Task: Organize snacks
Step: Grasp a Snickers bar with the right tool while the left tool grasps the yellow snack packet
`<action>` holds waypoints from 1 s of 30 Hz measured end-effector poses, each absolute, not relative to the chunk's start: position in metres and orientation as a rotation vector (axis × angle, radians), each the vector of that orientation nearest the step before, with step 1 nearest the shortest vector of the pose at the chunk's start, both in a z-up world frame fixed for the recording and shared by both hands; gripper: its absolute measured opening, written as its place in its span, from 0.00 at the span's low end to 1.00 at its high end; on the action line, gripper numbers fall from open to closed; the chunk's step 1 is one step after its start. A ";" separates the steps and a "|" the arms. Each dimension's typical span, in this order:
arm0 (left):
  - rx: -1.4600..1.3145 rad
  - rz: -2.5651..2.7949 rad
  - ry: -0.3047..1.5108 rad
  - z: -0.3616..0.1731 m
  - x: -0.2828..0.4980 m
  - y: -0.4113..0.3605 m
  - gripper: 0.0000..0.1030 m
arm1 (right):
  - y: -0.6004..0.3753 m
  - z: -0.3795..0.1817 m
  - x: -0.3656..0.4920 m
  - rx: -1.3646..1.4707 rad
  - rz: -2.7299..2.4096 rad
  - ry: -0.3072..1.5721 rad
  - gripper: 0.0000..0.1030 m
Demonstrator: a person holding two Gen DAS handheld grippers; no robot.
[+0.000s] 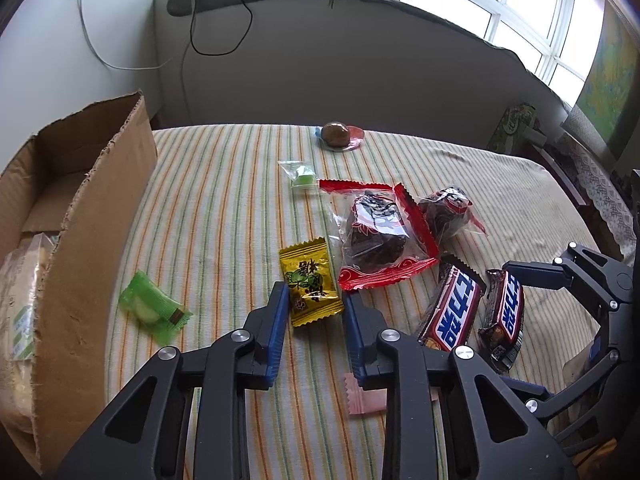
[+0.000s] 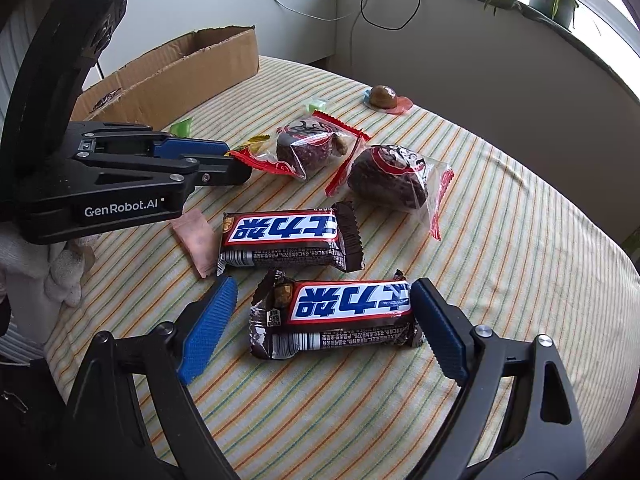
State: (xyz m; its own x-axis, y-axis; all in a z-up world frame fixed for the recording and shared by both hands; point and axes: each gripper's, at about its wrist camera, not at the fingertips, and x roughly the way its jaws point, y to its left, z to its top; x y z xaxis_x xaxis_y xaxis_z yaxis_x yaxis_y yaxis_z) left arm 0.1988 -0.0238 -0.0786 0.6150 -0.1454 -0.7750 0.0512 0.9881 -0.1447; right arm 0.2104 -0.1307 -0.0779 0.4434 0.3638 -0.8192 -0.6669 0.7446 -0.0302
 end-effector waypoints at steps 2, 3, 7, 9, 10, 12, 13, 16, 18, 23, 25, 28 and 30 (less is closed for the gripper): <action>-0.120 -0.117 0.902 -0.079 0.199 -0.022 0.24 | -0.134 -0.077 0.212 -0.359 0.653 0.907 0.73; -0.124 -0.117 0.902 -0.079 0.200 -0.022 0.23 | -0.136 -0.076 0.212 -0.349 0.652 0.905 0.71; -0.127 -0.118 0.899 -0.078 0.199 -0.021 0.22 | -0.141 -0.075 0.213 -0.326 0.647 0.903 0.60; -0.126 -0.118 0.898 -0.078 0.198 -0.021 0.21 | -0.142 -0.074 0.213 -0.324 0.648 0.900 0.57; -0.125 -0.117 0.893 -0.077 0.198 -0.021 0.20 | -0.143 -0.073 0.212 -0.319 0.651 0.899 0.57; -0.126 -0.116 0.887 -0.075 0.196 -0.021 0.19 | -0.146 -0.073 0.211 -0.308 0.652 0.897 0.57; -0.125 -0.114 0.882 -0.074 0.195 -0.021 0.17 | -0.147 -0.072 0.210 -0.303 0.652 0.895 0.57; -0.120 -0.119 0.878 -0.072 0.193 -0.020 0.17 | -0.149 -0.070 0.209 -0.291 0.653 0.893 0.56; -0.120 -0.117 0.878 -0.072 0.194 -0.020 0.17 | -0.149 -0.069 0.209 -0.290 0.652 0.893 0.56; -0.118 -0.115 0.902 -0.074 0.200 -0.022 0.19 | -0.147 -0.071 0.206 -0.302 0.651 0.894 0.56; -0.120 -0.089 0.910 -0.076 0.203 -0.021 0.26 | -0.147 -0.070 0.205 -0.305 0.650 0.887 0.56; -0.128 -0.082 0.914 -0.077 0.208 -0.020 0.29 | -0.148 -0.070 0.206 -0.302 0.657 0.887 0.56; -0.113 -0.082 0.916 -0.077 0.211 -0.023 0.29 | -0.148 -0.071 0.207 -0.298 0.660 0.891 0.56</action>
